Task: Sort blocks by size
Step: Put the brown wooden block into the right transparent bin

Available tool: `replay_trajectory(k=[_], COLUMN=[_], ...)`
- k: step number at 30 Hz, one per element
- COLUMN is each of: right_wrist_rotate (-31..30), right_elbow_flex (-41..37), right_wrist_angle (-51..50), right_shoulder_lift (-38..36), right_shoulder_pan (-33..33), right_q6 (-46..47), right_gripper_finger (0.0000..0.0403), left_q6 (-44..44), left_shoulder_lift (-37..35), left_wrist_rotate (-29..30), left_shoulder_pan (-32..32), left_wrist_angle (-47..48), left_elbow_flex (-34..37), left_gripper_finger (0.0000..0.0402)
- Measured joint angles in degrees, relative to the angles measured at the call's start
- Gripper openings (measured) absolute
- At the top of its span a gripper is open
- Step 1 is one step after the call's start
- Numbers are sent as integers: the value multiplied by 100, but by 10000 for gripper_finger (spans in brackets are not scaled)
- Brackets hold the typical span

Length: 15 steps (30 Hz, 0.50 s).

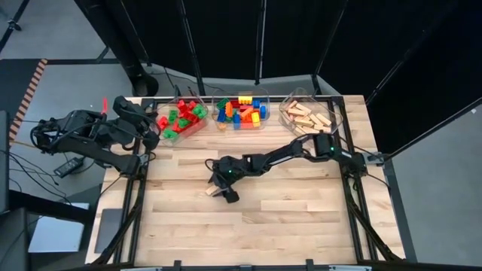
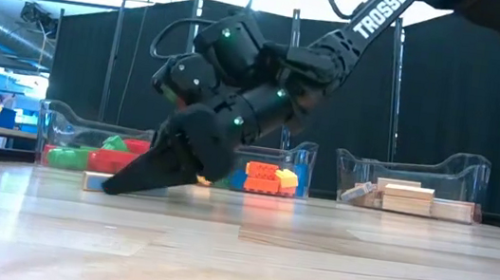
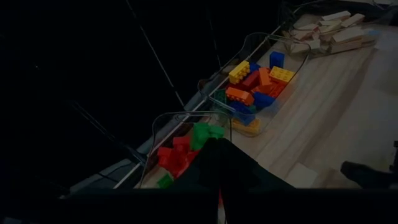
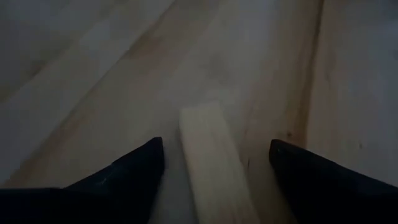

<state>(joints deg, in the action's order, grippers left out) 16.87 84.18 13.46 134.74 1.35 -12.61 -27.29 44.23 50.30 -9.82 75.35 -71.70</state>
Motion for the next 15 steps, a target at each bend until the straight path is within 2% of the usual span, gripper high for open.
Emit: replay_trajectory(k=[2, 4, 6, 9, 12, 15], right_wrist_rotate=[-57, -263, -435, -575, -557, -649], right_elbow_flex=[16, 23, 33, 31, 23, 19], right_wrist_angle=[47, -5, -87, -113, -106, -100], right_shoulder_lift=[93, 145, 149, 151, 157, 126], right_shoulder_pan=[0, 8, 38, 66, 71, 75], right_q6=[269, 474, 473, 240, 229, 722], right_gripper_finger=[300, 269, 219, 123, 120, 120], left_q6=[0, 0, 0, 1, 2, 0], left_shoulder_lift=[0, 0, 0, 0, 0, 0], left_wrist_rotate=[0, 0, 0, 2, 2, 4], left_shoulder_pan=[0, 1, 1, 0, 1, 1], left_wrist_angle=[0, 0, 0, 2, 0, 0], left_elbow_flex=[-1, 0, 0, 0, 0, 0], left_gripper_finger=[4, 4, 4, 4, 4, 4])
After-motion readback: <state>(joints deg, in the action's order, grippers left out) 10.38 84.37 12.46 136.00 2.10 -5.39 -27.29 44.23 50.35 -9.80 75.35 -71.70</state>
